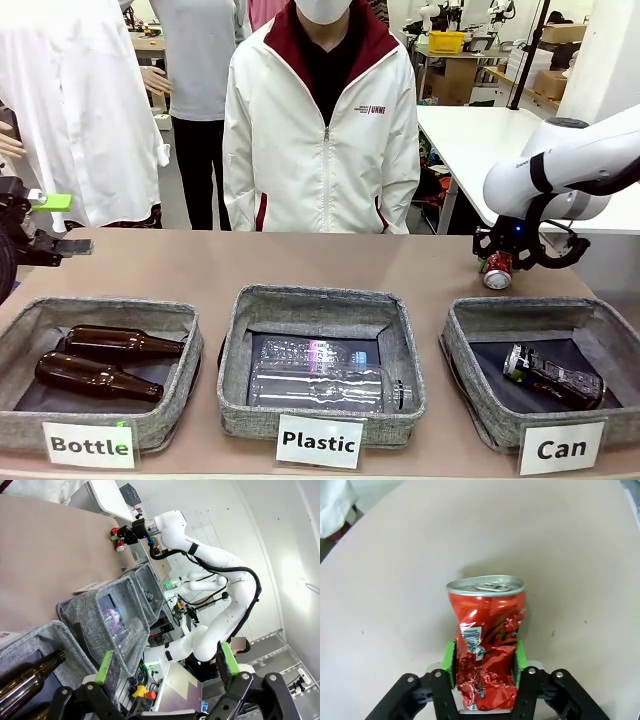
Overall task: Sort the can waste into the basket.
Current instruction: Pick up the can waste from the table and place it in the right Fabric basket.
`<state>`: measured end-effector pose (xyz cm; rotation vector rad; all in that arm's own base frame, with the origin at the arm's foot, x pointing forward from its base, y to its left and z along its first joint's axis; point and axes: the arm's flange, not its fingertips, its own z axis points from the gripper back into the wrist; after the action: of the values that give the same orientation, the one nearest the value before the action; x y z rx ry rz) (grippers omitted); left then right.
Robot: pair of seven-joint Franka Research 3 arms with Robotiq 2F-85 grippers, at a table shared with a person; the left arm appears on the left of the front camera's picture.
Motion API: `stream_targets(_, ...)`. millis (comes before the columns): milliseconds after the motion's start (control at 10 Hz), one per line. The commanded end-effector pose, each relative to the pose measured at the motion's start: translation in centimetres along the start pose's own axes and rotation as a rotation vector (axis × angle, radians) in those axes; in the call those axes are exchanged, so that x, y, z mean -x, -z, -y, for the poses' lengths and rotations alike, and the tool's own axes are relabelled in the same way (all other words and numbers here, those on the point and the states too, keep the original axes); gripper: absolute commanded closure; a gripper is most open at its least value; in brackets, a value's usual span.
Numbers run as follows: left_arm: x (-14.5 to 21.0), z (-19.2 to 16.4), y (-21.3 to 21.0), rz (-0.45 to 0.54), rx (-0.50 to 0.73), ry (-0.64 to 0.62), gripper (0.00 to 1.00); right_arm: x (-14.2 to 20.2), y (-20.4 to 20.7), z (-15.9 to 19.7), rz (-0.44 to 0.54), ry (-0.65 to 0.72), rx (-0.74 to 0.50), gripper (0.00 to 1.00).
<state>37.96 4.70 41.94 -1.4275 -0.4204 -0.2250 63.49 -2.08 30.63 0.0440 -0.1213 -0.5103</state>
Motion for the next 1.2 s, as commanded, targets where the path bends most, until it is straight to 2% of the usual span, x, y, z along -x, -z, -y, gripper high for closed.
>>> stream_targets(0,0.1,0.2,-0.1,-0.005,0.007,0.018,0.0,-0.4,-0.7,-0.4,-0.014,0.025,0.017,1.0)
stream_targets(500,0.1,0.2,-0.1,-0.005,0.007,0.018,0.0,-0.1,-1.2,-0.4,-0.025,0.012,0.019,1.0)
stream_targets(700,0.1,0.2,-0.1,-0.005,0.007,0.018,0.0,0.8,-2.9,-0.3,-0.016,-0.013,-0.004,1.0)
stream_targets(900,0.1,0.2,-0.1,-0.005,0.007,0.018,0.0,3.0,-7.6,0.6,-0.031,-0.121,-0.054,1.0)
stream_targets(1100,0.1,0.2,-0.1,-0.005,0.007,0.018,0.0,7.5,-13.9,2.0,-0.032,-0.345,-0.059,1.0)
